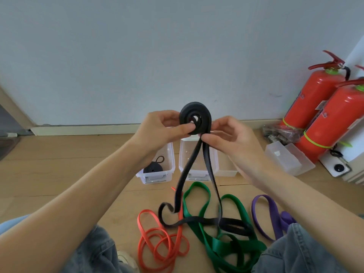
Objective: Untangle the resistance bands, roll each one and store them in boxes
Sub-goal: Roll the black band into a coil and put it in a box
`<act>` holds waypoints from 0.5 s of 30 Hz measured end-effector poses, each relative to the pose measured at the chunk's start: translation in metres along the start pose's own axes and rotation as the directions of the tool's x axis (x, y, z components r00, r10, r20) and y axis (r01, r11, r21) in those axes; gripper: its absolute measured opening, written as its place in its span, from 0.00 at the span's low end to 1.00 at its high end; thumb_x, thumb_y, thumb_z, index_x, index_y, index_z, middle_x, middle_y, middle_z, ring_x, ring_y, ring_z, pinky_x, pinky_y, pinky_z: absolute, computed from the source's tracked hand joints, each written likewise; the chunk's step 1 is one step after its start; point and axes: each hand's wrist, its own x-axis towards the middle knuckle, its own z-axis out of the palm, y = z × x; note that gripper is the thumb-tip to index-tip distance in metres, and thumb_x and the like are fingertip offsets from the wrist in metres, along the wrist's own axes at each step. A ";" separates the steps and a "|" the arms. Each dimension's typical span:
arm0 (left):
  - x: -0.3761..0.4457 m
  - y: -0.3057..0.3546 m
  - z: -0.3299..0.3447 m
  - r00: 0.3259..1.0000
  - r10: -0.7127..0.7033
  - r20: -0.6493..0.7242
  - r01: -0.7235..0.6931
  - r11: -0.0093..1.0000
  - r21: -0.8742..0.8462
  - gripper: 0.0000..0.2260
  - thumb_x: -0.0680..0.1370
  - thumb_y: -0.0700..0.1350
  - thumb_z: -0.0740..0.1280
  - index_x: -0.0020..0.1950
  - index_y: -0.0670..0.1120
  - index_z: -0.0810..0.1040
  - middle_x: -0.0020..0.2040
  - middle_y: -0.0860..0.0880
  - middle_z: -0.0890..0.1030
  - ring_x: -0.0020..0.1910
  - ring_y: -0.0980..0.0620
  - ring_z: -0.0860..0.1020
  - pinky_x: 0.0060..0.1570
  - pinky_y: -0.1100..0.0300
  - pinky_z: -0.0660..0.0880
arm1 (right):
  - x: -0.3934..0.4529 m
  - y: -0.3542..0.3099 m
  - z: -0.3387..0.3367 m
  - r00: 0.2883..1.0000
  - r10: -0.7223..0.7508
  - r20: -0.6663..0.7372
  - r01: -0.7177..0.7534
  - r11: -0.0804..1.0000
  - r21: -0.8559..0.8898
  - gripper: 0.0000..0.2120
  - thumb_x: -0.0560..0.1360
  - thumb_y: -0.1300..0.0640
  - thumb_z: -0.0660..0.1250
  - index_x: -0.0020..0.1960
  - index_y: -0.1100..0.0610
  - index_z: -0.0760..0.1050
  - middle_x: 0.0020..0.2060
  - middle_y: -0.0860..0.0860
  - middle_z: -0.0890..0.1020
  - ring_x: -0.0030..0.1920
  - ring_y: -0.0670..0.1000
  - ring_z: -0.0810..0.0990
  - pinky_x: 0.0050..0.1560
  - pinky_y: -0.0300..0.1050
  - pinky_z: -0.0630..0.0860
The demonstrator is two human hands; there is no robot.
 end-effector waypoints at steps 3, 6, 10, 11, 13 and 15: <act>-0.002 -0.004 0.009 1.000 -0.024 0.017 0.026 0.992 -0.120 0.11 0.71 0.39 0.71 0.52 0.39 0.79 0.48 0.44 0.84 0.49 0.50 0.83 0.50 0.64 0.78 | 0.000 -0.002 0.006 0.998 -0.054 -0.034 0.054 0.998 0.013 0.11 0.70 0.59 0.73 0.44 0.56 0.70 0.42 0.49 0.83 0.44 0.47 0.83 0.50 0.43 0.77; -0.002 -0.009 0.012 0.999 -0.034 0.037 0.038 0.992 -0.123 0.11 0.71 0.39 0.71 0.53 0.41 0.79 0.49 0.45 0.84 0.50 0.50 0.82 0.52 0.62 0.78 | 0.001 -0.002 0.005 0.991 -0.116 -0.067 0.112 0.992 -0.055 0.11 0.70 0.61 0.73 0.41 0.54 0.70 0.40 0.50 0.81 0.42 0.46 0.81 0.46 0.39 0.76; -0.002 -0.005 0.006 0.993 -0.010 0.122 -0.009 0.988 0.157 0.15 0.71 0.39 0.73 0.57 0.46 0.78 0.51 0.53 0.83 0.48 0.61 0.81 0.45 0.73 0.75 | 0.002 -0.009 0.002 0.976 -0.213 -0.034 0.200 0.952 -0.234 0.13 0.69 0.65 0.71 0.42 0.49 0.72 0.39 0.45 0.78 0.42 0.45 0.78 0.45 0.40 0.75; -0.003 -0.003 0.003 0.990 0.004 0.141 -0.034 0.977 0.209 0.18 0.70 0.39 0.73 0.58 0.48 0.77 0.53 0.54 0.82 0.48 0.62 0.81 0.43 0.74 0.75 | 0.002 -0.012 0.000 0.973 -0.230 -0.006 0.219 0.932 -0.288 0.14 0.69 0.66 0.71 0.43 0.48 0.72 0.39 0.44 0.78 0.43 0.45 0.77 0.46 0.42 0.76; -0.004 0.000 -0.001 0.980 0.030 0.198 -0.083 0.961 0.266 0.19 0.70 0.39 0.73 0.58 0.51 0.76 0.53 0.55 0.80 0.47 0.62 0.81 0.41 0.73 0.74 | 0.001 -0.015 -0.002 0.970 -0.238 0.048 0.239 0.910 -0.339 0.15 0.69 0.67 0.69 0.44 0.46 0.73 0.41 0.45 0.79 0.45 0.44 0.77 0.49 0.41 0.76; -0.006 0.002 0.000 0.966 0.049 0.254 -0.128 0.942 0.309 0.16 0.70 0.38 0.73 0.54 0.53 0.77 0.50 0.54 0.81 0.44 0.60 0.81 0.41 0.72 0.75 | -0.001 -0.016 -0.004 0.969 -0.229 0.096 0.248 0.911 -0.330 0.16 0.70 0.67 0.69 0.46 0.46 0.76 0.45 0.49 0.80 0.49 0.47 0.78 0.52 0.42 0.75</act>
